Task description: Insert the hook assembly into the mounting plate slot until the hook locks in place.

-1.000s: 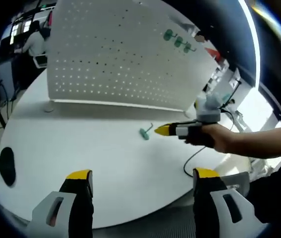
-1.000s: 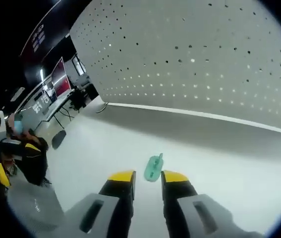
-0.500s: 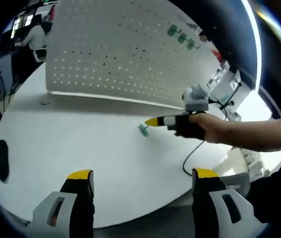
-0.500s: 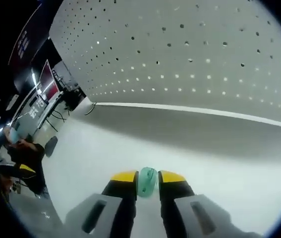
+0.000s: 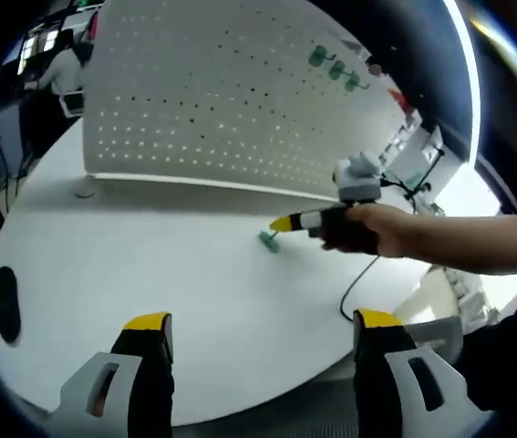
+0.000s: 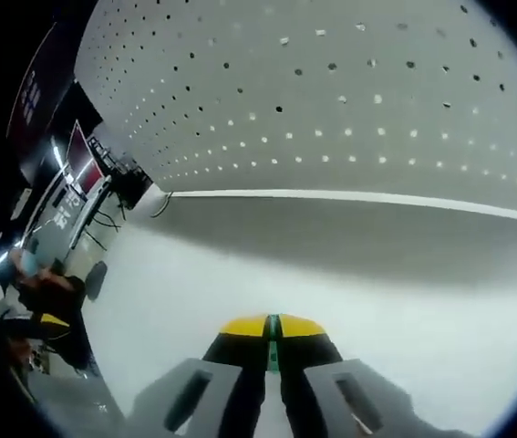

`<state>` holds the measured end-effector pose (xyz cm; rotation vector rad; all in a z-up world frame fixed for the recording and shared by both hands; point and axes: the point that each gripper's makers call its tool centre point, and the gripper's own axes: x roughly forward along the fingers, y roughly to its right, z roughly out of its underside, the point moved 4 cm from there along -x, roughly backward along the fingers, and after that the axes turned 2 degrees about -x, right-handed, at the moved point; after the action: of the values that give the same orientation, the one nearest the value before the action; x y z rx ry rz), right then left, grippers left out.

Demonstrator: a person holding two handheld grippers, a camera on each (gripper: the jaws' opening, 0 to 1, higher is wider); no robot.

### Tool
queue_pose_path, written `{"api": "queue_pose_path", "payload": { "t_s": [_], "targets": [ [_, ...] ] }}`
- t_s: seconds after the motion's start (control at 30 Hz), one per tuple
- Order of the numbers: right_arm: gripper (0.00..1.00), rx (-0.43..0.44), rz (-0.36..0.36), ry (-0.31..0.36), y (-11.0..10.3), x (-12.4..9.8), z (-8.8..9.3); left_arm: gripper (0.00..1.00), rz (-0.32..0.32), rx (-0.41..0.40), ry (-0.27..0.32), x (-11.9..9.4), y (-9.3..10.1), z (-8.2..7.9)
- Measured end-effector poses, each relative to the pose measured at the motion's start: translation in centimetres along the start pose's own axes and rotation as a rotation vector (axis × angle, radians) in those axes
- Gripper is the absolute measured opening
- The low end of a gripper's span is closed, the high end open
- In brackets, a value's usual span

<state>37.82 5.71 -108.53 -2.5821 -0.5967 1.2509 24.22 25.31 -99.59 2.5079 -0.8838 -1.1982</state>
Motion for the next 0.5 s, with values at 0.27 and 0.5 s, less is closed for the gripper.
{"api": "queue_pose_path", "payload": {
  "t_s": [0.27, 0.5],
  "targets": [
    [0.00, 0.008, -0.014, 0.057, -0.5, -1.8, -1.4, 0.82, 0.019, 0.036, 0.004, 0.0, 1.0, -0.8],
    [0.00, -0.045, -0.012, 0.150, -1.2, -4.3, -3.7, 0.81, 0.042, 0.072, 0.017, -0.1, 2.4, -1.7]
  ]
}}
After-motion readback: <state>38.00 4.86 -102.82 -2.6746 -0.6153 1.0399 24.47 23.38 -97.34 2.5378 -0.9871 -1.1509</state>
